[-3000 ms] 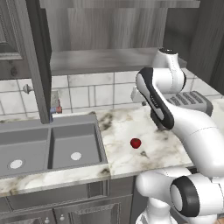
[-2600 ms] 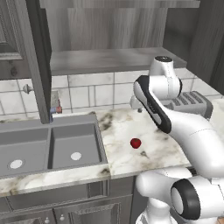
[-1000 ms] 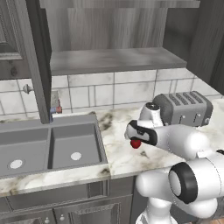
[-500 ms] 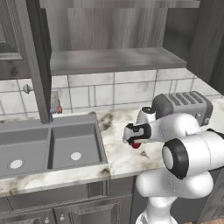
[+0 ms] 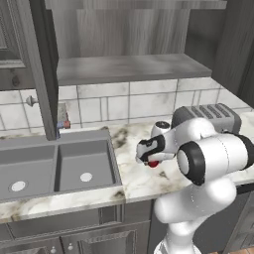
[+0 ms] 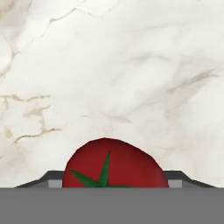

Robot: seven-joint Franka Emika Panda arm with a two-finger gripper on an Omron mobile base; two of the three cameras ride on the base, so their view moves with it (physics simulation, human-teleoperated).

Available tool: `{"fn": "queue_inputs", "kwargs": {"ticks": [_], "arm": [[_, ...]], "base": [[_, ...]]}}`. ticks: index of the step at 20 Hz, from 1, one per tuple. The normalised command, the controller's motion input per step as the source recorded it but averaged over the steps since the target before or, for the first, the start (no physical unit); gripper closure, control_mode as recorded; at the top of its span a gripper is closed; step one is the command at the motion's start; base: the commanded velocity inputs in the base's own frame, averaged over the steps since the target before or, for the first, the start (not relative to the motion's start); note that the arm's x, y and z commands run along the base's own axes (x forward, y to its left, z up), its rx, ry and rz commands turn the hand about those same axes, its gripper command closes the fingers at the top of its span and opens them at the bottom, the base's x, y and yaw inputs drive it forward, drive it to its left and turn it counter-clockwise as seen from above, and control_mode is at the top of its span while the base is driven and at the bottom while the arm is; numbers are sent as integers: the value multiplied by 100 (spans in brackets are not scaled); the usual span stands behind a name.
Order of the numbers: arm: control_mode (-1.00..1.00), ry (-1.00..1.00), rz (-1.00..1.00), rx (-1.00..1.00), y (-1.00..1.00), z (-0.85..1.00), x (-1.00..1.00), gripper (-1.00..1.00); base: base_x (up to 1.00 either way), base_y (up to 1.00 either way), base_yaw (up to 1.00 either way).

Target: Pick the tomato from the counter and place it in the cabinet. Then close the cabinet.

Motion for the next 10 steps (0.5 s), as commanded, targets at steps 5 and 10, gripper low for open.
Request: {"fn": "queue_inputs", "kwargs": {"ticks": [5, 10], "arm": [[-100, -6, 0, 0, 0, 12, -10, 100], [-100, -30, 1, -2, -2, 75, -62, 100]], "base": [[0, 0, 0], [0, 0, 0]]}}
